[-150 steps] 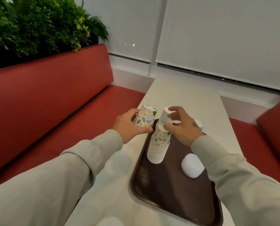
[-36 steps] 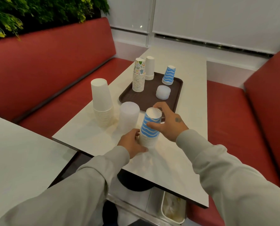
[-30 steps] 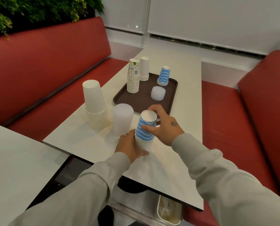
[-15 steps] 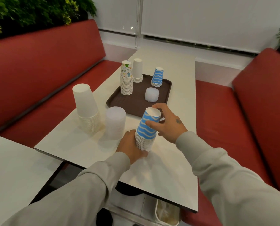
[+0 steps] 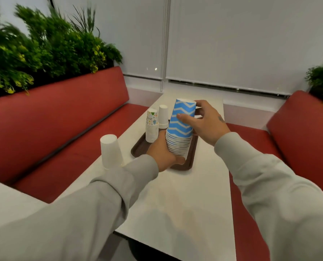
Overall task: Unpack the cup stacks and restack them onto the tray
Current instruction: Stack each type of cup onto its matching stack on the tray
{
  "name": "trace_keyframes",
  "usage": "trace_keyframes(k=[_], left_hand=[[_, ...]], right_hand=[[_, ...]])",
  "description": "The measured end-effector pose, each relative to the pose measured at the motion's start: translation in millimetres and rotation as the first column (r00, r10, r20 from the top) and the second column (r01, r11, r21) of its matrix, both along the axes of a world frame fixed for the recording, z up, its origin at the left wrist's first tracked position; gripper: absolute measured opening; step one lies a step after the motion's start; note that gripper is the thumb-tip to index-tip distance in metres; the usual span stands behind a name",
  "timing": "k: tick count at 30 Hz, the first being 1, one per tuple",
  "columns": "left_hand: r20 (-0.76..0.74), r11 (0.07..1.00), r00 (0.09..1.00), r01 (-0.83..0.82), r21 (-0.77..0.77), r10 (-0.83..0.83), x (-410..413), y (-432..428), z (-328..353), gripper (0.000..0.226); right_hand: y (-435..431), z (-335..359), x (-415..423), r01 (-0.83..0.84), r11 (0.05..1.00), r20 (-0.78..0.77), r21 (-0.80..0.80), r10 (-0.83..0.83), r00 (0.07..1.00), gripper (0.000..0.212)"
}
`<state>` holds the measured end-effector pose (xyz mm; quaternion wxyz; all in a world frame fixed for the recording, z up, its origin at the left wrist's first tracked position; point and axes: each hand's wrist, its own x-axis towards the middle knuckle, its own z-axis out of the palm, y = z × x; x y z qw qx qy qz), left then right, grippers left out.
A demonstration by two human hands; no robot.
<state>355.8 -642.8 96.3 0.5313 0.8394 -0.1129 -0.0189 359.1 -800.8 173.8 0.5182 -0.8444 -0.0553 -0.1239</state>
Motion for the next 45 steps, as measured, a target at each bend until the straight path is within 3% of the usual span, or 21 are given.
trace_keyframes(k=[5, 11, 20, 29, 36, 45], left_hand=[[0.103, 0.997, 0.994, 0.017, 0.073, -0.024, 27.5, 24.9, 49.8, 0.095], [0.128, 0.990, 0.990, 0.041, 0.133, -0.059, 59.4, 70.5, 76.8, 0.096], [0.131, 0.999, 0.990, 0.047, -0.003, -0.046, 106.0, 130.1, 80.3, 0.075], [0.104, 0.993, 0.990, 0.093, 0.069, -0.100, 137.5, 166.3, 71.0, 0.062], [0.100, 0.989, 0.985, 0.131, 0.071, -0.137, 167.3, 169.3, 73.9, 0.059], [0.088, 0.975, 0.977, 0.181, 0.130, -0.193, 230.5, 151.9, 67.9, 0.061]], right_hand=[[22.1, 33.2, 17.7, -0.006, 1.000, 0.018, -0.021, 0.007, 1.000, 0.071], [65.2, 54.8, 41.9, -0.003, 1.000, 0.044, -0.012, 0.003, 0.999, 0.066], [129.0, 53.0, 75.8, 0.046, 0.998, -0.019, 0.052, -0.045, 0.999, 0.067], [166.1, 34.9, 106.1, 0.125, 0.985, -0.131, 0.119, -0.109, 0.985, 0.073], [169.2, 27.6, 134.3, 0.174, 0.974, -0.069, 0.143, -0.165, 0.984, 0.070], [143.2, 25.1, 188.4, 0.153, 0.961, -0.103, 0.232, -0.132, 0.986, 0.067]])
